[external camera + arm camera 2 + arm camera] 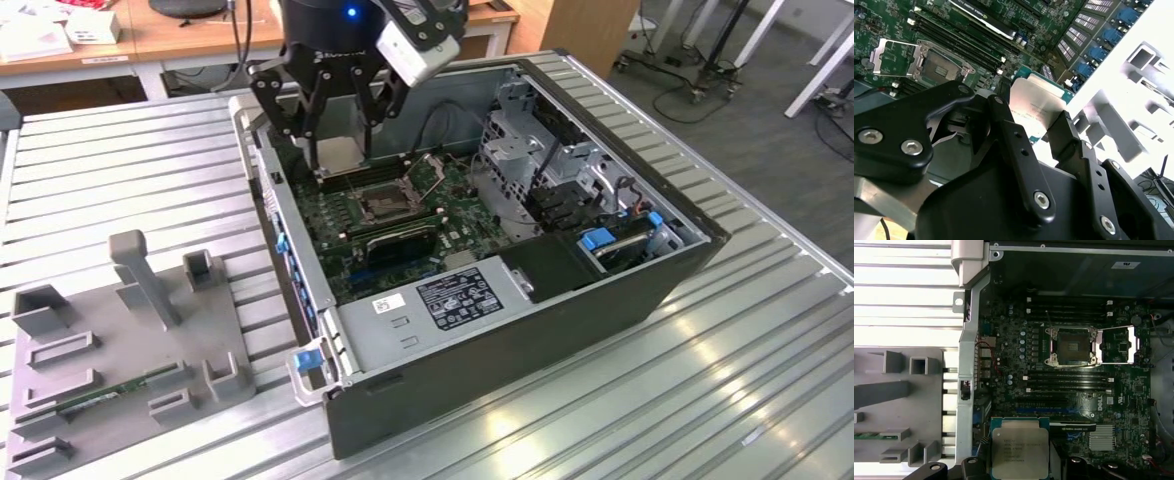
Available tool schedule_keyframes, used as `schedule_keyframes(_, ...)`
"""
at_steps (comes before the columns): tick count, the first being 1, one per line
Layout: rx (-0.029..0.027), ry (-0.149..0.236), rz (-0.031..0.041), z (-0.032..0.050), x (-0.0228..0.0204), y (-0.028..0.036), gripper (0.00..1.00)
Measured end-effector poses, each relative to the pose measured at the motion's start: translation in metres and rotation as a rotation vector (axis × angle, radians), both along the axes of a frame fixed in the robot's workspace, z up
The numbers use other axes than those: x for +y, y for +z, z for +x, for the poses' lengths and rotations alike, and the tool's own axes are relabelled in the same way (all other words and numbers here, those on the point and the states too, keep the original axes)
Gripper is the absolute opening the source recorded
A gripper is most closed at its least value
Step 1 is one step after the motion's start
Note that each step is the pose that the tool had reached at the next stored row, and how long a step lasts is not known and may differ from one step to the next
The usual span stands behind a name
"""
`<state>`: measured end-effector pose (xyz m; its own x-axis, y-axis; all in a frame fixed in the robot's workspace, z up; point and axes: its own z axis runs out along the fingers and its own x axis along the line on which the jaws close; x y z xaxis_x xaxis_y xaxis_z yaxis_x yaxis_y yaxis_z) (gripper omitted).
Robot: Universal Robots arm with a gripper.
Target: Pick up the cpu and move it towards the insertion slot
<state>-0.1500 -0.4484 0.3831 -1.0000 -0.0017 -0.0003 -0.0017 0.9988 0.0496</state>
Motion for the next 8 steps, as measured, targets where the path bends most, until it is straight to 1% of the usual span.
schedule_keyframes(8,0.0000,0.000,-0.0001,0.0073,0.0000,0.0000,0.55)
